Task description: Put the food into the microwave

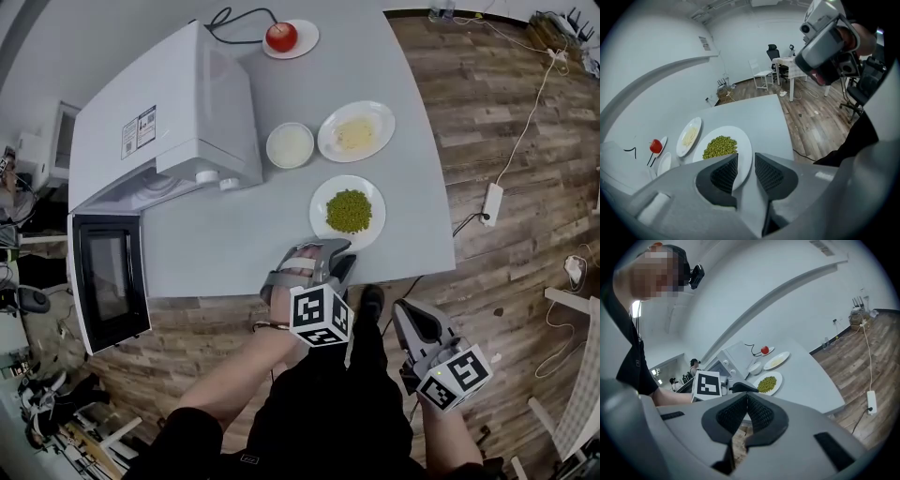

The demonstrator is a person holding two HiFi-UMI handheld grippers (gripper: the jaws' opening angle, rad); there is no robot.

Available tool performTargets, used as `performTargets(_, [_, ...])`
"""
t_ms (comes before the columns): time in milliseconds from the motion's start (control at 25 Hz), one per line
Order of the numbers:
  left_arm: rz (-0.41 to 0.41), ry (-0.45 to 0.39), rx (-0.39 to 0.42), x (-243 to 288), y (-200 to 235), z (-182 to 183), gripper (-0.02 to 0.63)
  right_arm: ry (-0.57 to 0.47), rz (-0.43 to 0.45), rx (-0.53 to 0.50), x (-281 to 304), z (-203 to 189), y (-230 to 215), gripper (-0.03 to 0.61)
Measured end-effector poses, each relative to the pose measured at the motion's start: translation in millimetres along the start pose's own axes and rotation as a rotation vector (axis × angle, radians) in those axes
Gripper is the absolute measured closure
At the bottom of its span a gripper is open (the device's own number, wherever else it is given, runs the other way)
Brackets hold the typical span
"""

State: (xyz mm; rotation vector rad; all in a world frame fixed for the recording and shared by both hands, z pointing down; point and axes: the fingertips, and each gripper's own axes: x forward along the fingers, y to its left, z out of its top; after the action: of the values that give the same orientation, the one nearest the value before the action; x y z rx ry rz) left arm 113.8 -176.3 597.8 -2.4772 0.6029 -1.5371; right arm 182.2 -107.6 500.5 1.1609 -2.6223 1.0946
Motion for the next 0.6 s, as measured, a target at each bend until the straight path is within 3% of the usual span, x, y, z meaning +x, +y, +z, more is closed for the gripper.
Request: performTargets(600, [0.075,0.056,0.098,16.0,-1.3,-3.6,0.514,-0.008,-0.019,0.017,-15.8,-5.8,-11.1,0.565])
